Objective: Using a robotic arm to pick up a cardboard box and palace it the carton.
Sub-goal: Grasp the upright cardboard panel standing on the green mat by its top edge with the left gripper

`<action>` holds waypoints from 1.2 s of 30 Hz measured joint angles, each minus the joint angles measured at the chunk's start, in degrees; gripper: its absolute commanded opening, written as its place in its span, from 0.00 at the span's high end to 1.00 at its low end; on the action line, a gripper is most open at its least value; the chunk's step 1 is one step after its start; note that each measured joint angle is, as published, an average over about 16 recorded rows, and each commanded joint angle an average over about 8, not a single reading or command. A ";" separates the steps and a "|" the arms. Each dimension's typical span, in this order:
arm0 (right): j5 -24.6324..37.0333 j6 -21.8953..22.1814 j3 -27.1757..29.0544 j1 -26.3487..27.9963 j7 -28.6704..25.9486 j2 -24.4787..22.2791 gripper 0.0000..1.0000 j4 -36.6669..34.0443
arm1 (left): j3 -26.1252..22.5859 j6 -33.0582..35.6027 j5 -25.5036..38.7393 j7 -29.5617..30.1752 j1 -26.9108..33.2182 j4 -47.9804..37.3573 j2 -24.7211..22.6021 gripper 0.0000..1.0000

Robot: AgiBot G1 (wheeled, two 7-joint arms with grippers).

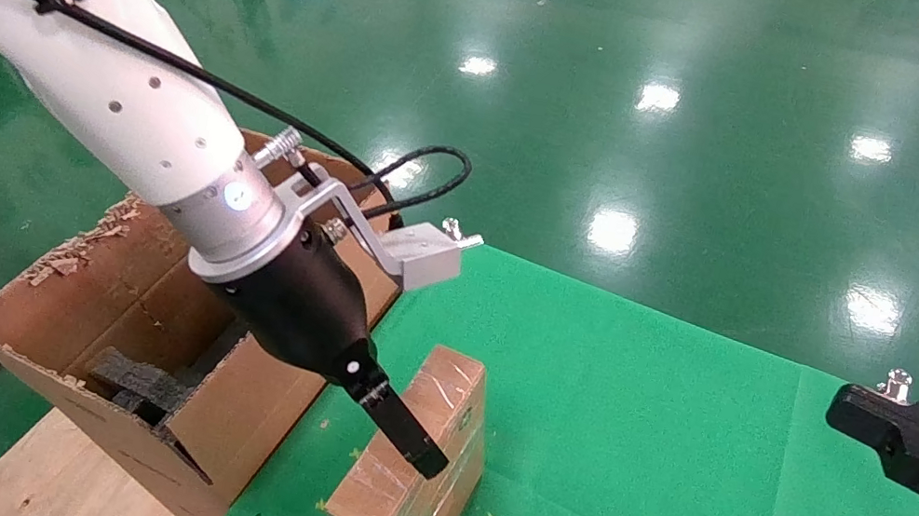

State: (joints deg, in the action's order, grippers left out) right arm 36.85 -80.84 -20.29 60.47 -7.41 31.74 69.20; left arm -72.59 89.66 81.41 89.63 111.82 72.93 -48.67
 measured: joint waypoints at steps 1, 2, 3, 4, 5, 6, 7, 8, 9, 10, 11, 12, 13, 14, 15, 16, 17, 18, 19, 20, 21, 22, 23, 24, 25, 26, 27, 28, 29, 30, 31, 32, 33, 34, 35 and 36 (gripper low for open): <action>0.00 0.00 0.00 0.00 0.00 0.00 1.00 0.00 | -0.44 -0.12 0.10 0.69 0.08 0.26 -0.22 0.00; 0.00 0.00 0.00 0.00 0.00 0.00 1.00 0.00 | -0.83 -0.23 0.23 1.36 0.15 0.53 -0.44 0.00; 0.00 0.00 0.00 0.00 0.00 0.00 1.00 0.00 | -1.21 -0.33 0.40 2.02 0.24 0.80 -0.69 0.00; 0.00 0.00 0.00 0.00 0.00 0.00 1.00 0.00 | -1.59 -0.42 0.60 2.69 0.34 1.08 -0.97 0.00; 0.00 0.00 0.00 0.00 0.00 0.00 1.00 0.00 | -1.93 -0.51 0.82 3.35 0.44 1.34 -1.25 0.00; 0.00 0.00 0.00 0.00 0.00 0.00 1.00 0.00 | -2.27 -0.59 1.05 4.01 0.56 1.58 -1.55 0.00; 0.00 0.00 0.00 0.00 0.00 0.00 1.00 0.00 | -2.61 -0.67 1.29 4.68 0.68 1.81 -1.86 0.00; 0.00 0.00 0.00 0.00 0.00 0.00 1.00 0.00 | -2.94 -0.74 1.54 5.32 0.80 2.03 -2.18 0.00; 0.00 0.00 0.00 0.00 0.00 0.00 1.00 0.00 | -3.27 -0.80 1.78 5.96 0.93 2.22 -2.50 0.00; 0.00 0.00 0.00 0.00 0.00 0.00 1.00 0.00 | -3.59 -0.85 2.02 6.58 1.06 2.41 -2.84 0.00; 0.00 0.00 0.00 0.00 0.00 0.00 1.00 0.00 | -3.92 -0.89 2.27 7.19 1.19 2.56 -3.17 0.00; 0.00 0.00 0.00 0.00 0.00 0.00 1.00 0.00 | -4.24 -0.94 2.50 7.78 1.31 2.70 -3.49 0.00; 0.00 0.00 0.00 0.00 0.00 0.00 1.00 0.00 | -4.56 -0.99 2.72 8.36 1.43 2.82 -3.80 0.00; 0.00 0.00 0.00 0.00 0.00 0.00 1.00 0.00 | -4.89 -1.02 2.96 8.92 1.55 2.93 -4.11 0.00; 0.00 0.00 0.00 0.00 0.00 0.00 0.98 0.00 | -5.22 -1.06 3.18 9.47 1.67 3.02 -4.42 0.00; 0.00 0.00 0.00 0.00 0.00 0.00 0.86 0.00 | -5.55 -1.09 3.40 10.02 1.77 3.10 -4.72 0.00; 0.00 0.00 0.00 0.00 0.00 0.00 0.73 0.00 | -5.86 -1.12 3.59 10.53 1.87 3.16 -4.99 0.00; 0.00 0.00 0.00 0.00 0.00 0.00 0.61 0.00 | -6.14 -1.15 3.74 10.99 1.95 3.21 -5.24 0.00; 0.00 0.00 0.00 0.00 0.00 0.00 0.48 0.00 | -6.42 -1.20 3.88 11.45 2.03 3.26 -5.48 0.00; 0.00 0.00 0.00 0.00 0.00 0.00 0.36 0.00 | -6.69 -1.26 4.00 11.86 2.09 3.30 -5.71 0.00; 0.00 0.00 0.00 0.00 0.00 0.00 0.23 0.00 | -6.95 -1.32 4.10 12.23 2.14 3.34 -5.92 0.00; 0.00 0.01 0.00 0.00 0.00 0.00 0.11 0.00 | -7.18 -1.38 4.19 12.57 2.18 3.37 -6.11 0.03; 0.00 0.01 0.00 0.00 0.00 0.00 0.00 0.00 | -7.40 -1.42 4.27 12.87 2.21 3.39 -6.27 0.11; -0.01 0.01 0.00 0.00 0.00 0.00 0.00 -0.01 | -7.60 -1.47 4.35 13.13 2.24 3.42 -6.42 0.24; -0.01 0.01 0.00 -0.01 0.00 0.00 0.00 -0.01 | -7.78 -1.51 4.43 13.37 2.27 3.44 -6.55 0.36; -0.01 0.01 0.00 -0.01 0.00 0.00 0.00 -0.01 | -7.94 -1.55 4.50 13.57 2.28 3.45 -6.65 0.49; -0.01 0.01 0.00 -0.01 0.00 0.00 0.00 -0.01 | -8.07 -1.59 4.56 13.73 2.30 3.47 -6.74 0.61; -0.01 0.01 0.00 -0.01 0.00 -0.01 0.00 -0.01 | -8.19 -1.62 4.62 13.87 2.31 3.48 -6.81 0.74; -0.01 0.01 0.00 -0.01 0.00 -0.01 0.00 -0.01 | -8.29 -1.65 4.67 13.99 2.32 3.49 -6.87 0.86; -0.01 0.02 0.00 -0.01 0.00 -0.01 0.00 -0.01 | -8.36 -1.68 4.70 14.07 2.32 3.50 -6.92 0.96; -0.01 0.02 0.00 -0.01 0.00 -0.01 0.00 -0.01 | -8.41 -1.70 4.72 14.12 2.33 3.51 -6.95 1.00; -0.01 0.02 0.00 -0.01 0.00 -0.01 0.00 -0.01 | -8.43 -1.73 4.73 14.13 2.33 3.52 -6.97 1.00; -0.01 0.02 0.00 -0.01 0.00 -0.01 0.00 -0.01 | -8.45 -1.74 4.74 14.14 2.33 3.52 -6.98 1.00; -0.01 0.02 0.00 -0.01 0.00 -0.01 0.00 -0.01 | -8.48 -1.76 4.75 14.16 2.34 3.53 -7.00 1.00; -0.01 0.02 0.00 -0.01 0.00 -0.01 0.00 -0.01 | -8.47 -1.76 4.75 14.15 2.33 3.53 -6.99 1.00; -0.01 0.02 0.00 -0.01 0.00 -0.01 0.00 -0.01 | -8.45 -1.76 4.74 14.13 2.33 3.52 -6.97 1.00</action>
State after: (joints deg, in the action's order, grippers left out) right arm 36.84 -80.82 -20.29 60.46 -7.41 31.74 69.18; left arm -81.04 87.90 86.15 103.77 114.15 76.46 -55.64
